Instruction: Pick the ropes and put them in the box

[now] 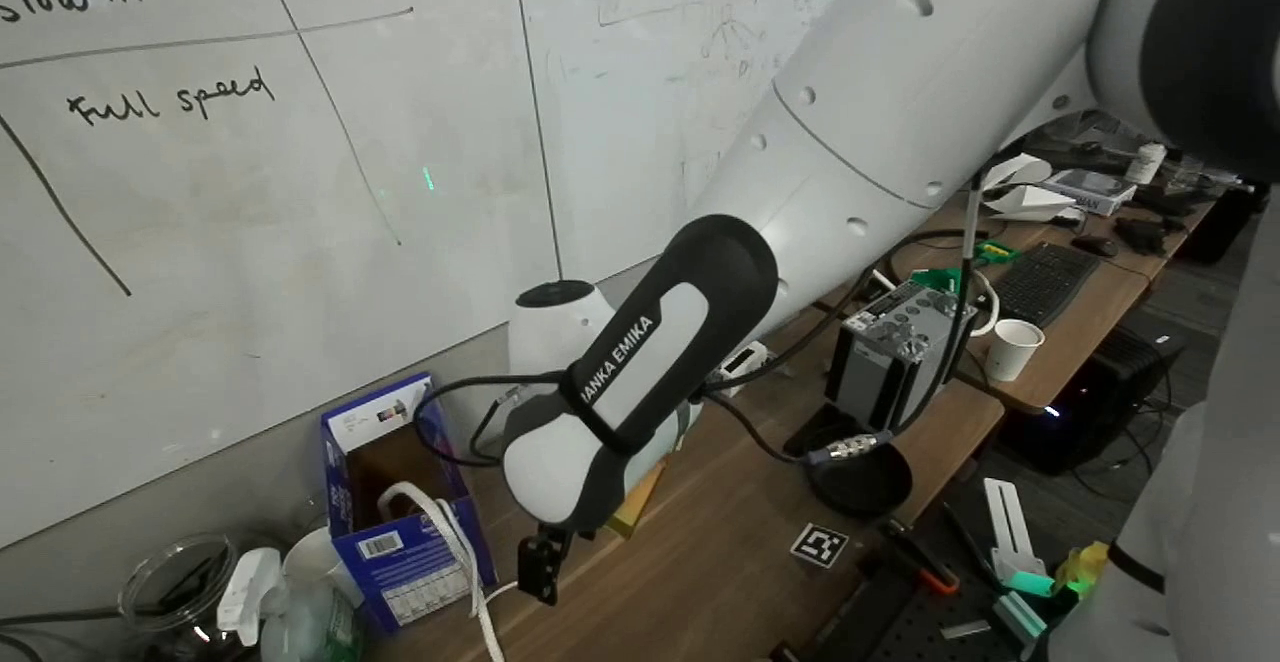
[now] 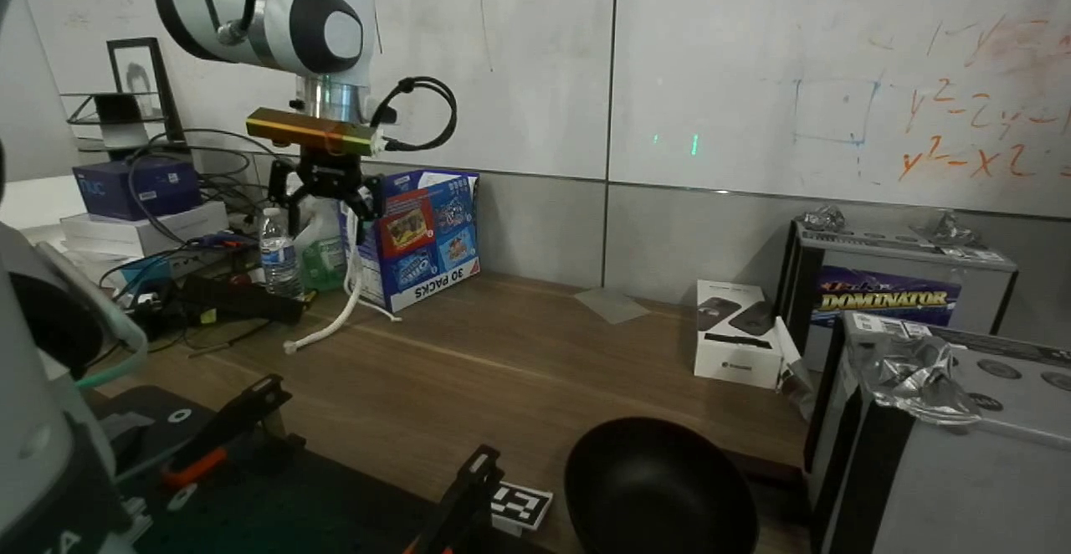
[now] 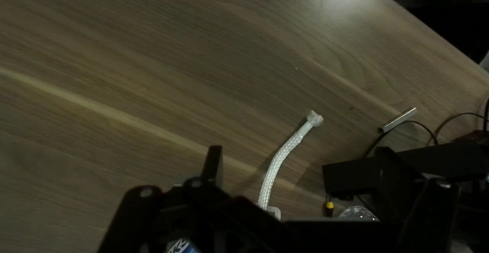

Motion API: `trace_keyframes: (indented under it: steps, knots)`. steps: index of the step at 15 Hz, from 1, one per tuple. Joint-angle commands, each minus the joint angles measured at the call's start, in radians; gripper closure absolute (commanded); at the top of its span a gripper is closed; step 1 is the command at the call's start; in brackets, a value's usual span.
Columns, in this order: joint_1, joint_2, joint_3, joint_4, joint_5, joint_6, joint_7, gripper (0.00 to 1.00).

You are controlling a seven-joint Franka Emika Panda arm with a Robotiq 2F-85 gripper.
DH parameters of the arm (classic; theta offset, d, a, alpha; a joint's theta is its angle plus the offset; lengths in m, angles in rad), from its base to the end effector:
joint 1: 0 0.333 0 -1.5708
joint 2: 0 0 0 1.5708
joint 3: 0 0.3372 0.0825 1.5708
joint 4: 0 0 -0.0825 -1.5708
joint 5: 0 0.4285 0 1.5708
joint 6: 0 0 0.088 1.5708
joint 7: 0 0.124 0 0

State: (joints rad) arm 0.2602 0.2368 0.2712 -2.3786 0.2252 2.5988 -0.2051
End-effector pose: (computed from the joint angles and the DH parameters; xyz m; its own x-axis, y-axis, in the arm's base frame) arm 0.4580 0.2722 0.1913 0.8601 0.5100 0.0050 0.5027 -0.8460 -0.1775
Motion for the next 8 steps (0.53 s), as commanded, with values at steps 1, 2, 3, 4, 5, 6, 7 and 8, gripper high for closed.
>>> trace_keyframes:
  steps: [1,2,3,4,5,6,7,8]
  knots:
    - [-0.03,0.059,0.052,-0.013,0.02,0.157,-0.076,0.0]
    - [-0.041,0.082,0.069,-0.004,0.026,0.19,-0.089,0.0]
    - [-0.051,0.108,0.085,0.006,0.025,0.222,-0.096,0.0]
    - [-0.063,0.132,0.103,0.013,0.022,0.249,-0.102,0.0]
    - [-0.076,0.156,0.122,0.027,0.02,0.269,-0.105,0.0]
    - [-0.088,0.176,0.138,0.032,0.012,0.293,-0.106,0.0]
    - [-0.097,0.199,0.151,0.044,0.002,0.315,-0.103,0.0]
    - [-0.091,0.216,0.145,0.054,-0.024,0.339,-0.087,0.0]
